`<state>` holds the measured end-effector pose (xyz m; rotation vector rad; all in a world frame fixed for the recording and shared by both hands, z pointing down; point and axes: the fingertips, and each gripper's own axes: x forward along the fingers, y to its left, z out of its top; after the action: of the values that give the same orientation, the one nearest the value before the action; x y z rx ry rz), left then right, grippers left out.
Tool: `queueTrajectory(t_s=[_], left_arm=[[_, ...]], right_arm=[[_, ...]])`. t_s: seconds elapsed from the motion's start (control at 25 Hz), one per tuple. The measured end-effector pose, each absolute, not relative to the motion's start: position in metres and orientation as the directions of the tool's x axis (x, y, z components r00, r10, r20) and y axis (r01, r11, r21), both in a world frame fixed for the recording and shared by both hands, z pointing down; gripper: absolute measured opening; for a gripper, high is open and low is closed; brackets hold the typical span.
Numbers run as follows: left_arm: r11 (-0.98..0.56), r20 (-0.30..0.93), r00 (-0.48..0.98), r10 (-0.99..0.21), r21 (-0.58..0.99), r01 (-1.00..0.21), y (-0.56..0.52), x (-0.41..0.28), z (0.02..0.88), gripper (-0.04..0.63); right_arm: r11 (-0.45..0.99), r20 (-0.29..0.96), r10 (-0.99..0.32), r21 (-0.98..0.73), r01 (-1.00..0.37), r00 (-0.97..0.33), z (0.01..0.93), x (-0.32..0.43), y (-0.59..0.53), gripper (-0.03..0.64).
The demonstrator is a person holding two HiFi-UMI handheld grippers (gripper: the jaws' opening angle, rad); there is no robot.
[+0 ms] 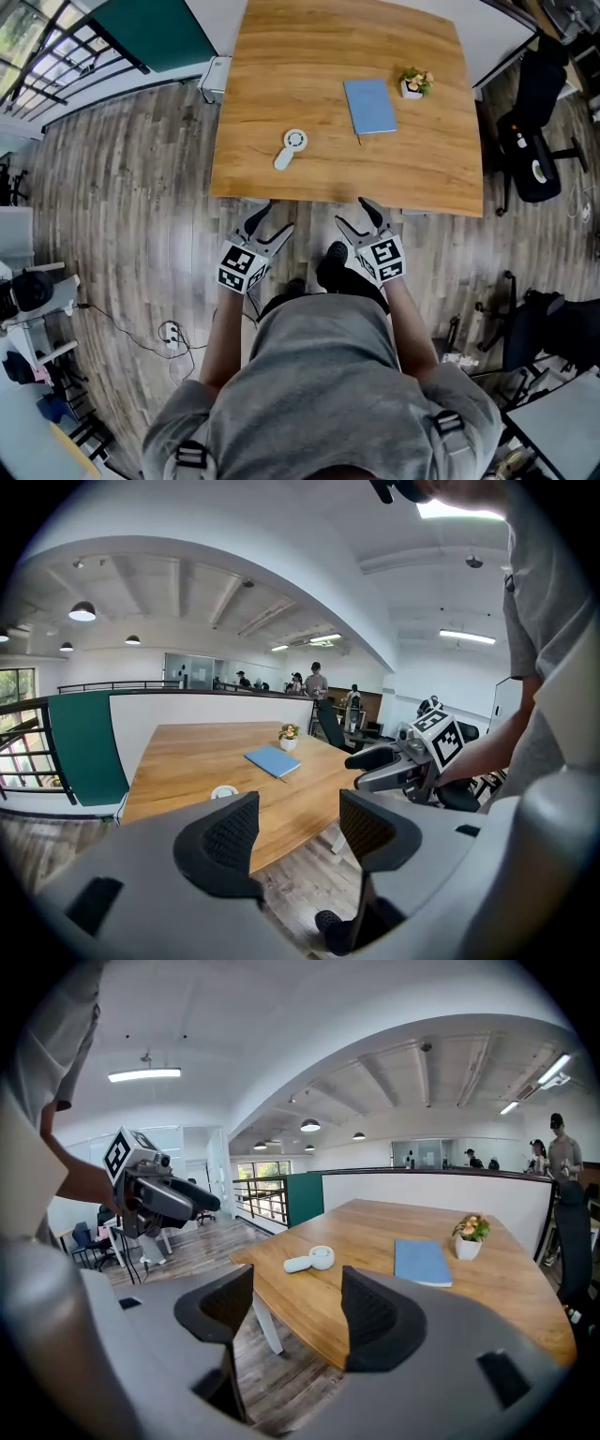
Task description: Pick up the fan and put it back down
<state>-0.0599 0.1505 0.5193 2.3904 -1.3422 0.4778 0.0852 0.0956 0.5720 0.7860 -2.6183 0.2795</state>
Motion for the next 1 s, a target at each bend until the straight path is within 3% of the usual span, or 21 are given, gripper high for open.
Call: queueTrajectory(t_s=[0.56,1.0], left_arm=[[-0.349,0.427,0.357,-0.831,0.101,-0.932,0.11,-0.05,0.511,0.273],[-0.345,0.428,0.371,-0.824,0.14,-0.928,0.091,-0.057,0.531,0.275]], right_arm=[[0.905,0.382,-0.363,-0.072,-0.419,-0.85,0.566,0.077,0.052,0.299],[0.898,0.41,-0.375,-0.06,-0.435,-0.831,0.575,0.078,0.033,0.296]])
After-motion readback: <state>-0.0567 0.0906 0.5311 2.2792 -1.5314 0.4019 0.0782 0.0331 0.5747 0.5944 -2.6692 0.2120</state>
